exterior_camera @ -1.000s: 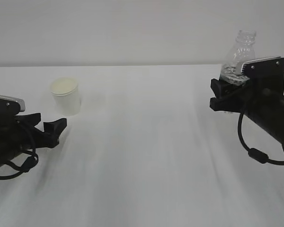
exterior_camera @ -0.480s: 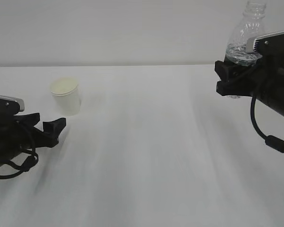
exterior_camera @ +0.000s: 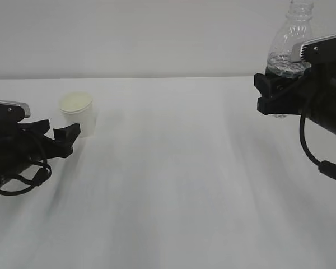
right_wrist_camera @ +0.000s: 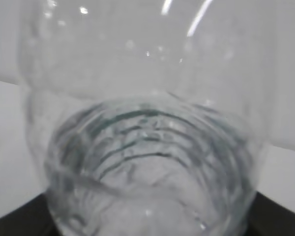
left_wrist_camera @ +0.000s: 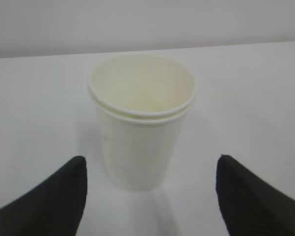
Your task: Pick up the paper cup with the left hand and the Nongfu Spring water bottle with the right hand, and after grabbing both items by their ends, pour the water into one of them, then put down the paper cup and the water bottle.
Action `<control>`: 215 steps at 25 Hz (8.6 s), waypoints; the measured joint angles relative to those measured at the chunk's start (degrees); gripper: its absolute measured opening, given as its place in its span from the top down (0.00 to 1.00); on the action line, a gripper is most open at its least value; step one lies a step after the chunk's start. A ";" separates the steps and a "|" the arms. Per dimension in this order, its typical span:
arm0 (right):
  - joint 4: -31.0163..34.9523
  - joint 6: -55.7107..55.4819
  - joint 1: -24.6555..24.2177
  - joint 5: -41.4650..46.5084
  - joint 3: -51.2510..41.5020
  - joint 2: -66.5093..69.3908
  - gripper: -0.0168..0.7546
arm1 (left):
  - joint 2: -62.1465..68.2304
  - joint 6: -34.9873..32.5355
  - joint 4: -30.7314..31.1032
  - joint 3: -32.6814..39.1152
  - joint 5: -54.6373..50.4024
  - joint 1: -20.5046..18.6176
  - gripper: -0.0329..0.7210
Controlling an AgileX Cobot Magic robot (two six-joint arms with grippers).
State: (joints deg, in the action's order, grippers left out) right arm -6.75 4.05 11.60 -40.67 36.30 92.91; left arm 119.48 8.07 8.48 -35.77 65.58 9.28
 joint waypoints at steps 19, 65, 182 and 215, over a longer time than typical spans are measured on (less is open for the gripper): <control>-0.43 -0.68 0.00 0.22 0.00 -0.36 0.40 | 9.15 1.14 0.00 -11.07 -2.83 0.00 0.18; -0.43 -0.93 0.00 0.28 0.00 -0.36 0.40 | 14.24 3.82 9.01 -24.36 -8.93 0.00 0.31; -29.76 30.82 0.00 -1.49 0.00 -0.36 0.40 | -4.76 26.33 53.44 -16.22 -7.90 22.78 0.32; -19.81 51.13 0.00 -5.31 2.18 -0.36 0.41 | -4.76 26.23 52.93 -16.22 -6.31 22.78 0.32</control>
State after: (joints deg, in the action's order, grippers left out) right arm -26.57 55.18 11.60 -45.98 38.48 92.55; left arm 114.72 34.29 61.41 -51.99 59.26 32.06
